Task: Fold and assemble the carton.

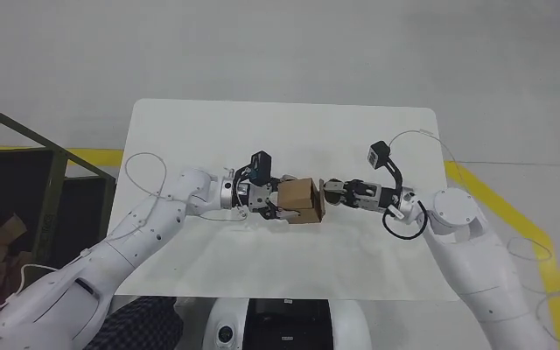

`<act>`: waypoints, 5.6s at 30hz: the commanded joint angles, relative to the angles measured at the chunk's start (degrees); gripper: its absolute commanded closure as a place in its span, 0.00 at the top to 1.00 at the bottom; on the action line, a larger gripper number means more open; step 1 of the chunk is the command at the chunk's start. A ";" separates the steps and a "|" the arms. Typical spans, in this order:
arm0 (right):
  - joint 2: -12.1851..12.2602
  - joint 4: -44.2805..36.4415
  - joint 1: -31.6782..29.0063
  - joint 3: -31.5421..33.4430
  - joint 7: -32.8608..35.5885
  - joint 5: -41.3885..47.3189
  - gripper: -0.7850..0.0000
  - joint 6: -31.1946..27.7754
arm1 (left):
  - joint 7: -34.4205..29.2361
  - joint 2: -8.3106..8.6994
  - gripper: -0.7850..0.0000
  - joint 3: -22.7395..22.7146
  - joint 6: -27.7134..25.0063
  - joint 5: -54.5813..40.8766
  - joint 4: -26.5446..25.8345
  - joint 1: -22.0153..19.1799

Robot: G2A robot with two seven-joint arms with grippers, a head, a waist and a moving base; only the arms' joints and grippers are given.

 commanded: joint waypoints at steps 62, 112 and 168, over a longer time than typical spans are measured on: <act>0.55 -6.09 1.66 -3.02 -2.25 -10.71 0.00 7.45 | -2.16 -2.06 0.97 -6.32 0.00 5.17 -2.31 4.06; -1.14 -2.37 0.93 -6.08 -2.10 2.52 0.31 1.31 | 1.29 -2.74 1.00 -9.87 0.00 5.58 -1.24 6.03; -1.30 -4.95 -1.45 -4.67 -4.47 -0.50 0.00 -1.99 | 0.40 -2.36 1.00 -10.72 0.00 -0.69 -1.29 7.24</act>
